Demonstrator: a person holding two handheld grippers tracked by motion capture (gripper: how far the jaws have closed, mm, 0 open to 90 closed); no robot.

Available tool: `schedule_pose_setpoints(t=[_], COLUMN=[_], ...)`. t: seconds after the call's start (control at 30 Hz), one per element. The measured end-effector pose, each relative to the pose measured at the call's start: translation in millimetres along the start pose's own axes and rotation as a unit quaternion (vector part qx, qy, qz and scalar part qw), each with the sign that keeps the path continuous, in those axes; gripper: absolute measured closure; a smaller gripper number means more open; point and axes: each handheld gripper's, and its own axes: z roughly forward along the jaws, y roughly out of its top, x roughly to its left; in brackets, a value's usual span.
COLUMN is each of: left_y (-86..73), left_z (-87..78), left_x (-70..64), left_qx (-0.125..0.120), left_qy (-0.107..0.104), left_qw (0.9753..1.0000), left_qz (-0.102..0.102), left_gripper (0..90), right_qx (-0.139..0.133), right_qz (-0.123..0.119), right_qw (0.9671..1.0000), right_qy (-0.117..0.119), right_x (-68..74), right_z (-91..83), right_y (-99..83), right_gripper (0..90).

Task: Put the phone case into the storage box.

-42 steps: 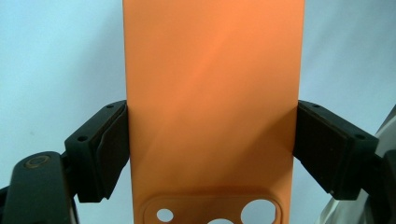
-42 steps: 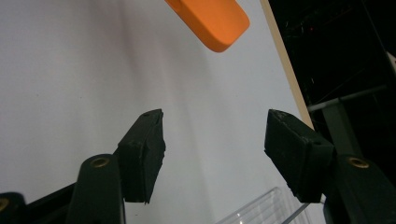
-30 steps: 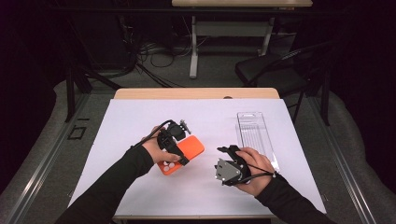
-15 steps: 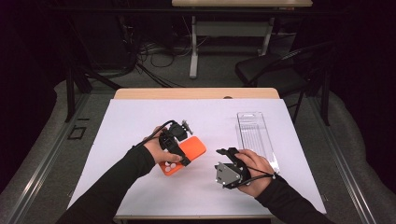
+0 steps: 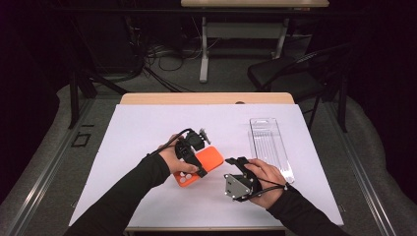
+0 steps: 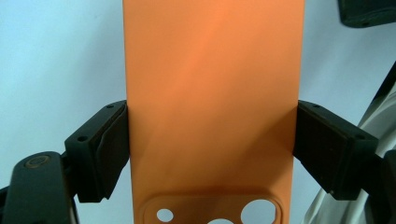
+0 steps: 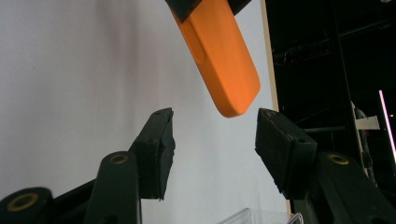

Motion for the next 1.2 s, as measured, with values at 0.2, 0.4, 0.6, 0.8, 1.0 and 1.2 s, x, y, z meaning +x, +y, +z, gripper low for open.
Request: schedule_pose_setpoints(t=[0.2, 0.4, 0.6, 0.8, 1.0, 1.2], left_y=[6.8, 9.7, 9.3, 9.7, 10.8, 12.4], left_z=[3.3, 5.3, 5.5, 6.3, 8.3, 11.5], left_x=[-5.9, -7.1, -5.7, -5.8, -3.4, 1.5], left_qx=[0.005, 0.008, 0.010, 0.014, 0.019, 0.025], left_qy=[-0.007, -0.010, -0.012, -0.020, -0.031, -0.049], left_qw=[0.9999, 0.9998, 0.9998, 0.9996, 0.9993, 0.9985], left_qz=[0.008, 0.013, 0.010, 0.011, 0.010, 0.001], left_gripper=[16.1, 16.1, 16.1, 16.1, 16.1, 16.1], right_qx=[-0.001, 0.000, -0.008, -0.007, -0.011, -0.012], right_qz=[-0.018, -0.033, -0.048, -0.060, -0.080, -0.087], right_qw=[0.9998, 0.9994, 0.9988, 0.9981, 0.9966, 0.9961], right_qy=[-0.004, -0.009, -0.010, -0.011, -0.014, -0.014], right_x=[0.4, 2.0, 3.6, 5.1, 5.6, 7.1], right_z=[0.6, 1.2, 2.5, 2.5, 3.6, 3.8], right_y=[1.0, 1.2, 0.2, 1.3, 2.5, 3.4], right_gripper=[47.5, 48.4, 49.3, 49.7, 49.8, 50.1])
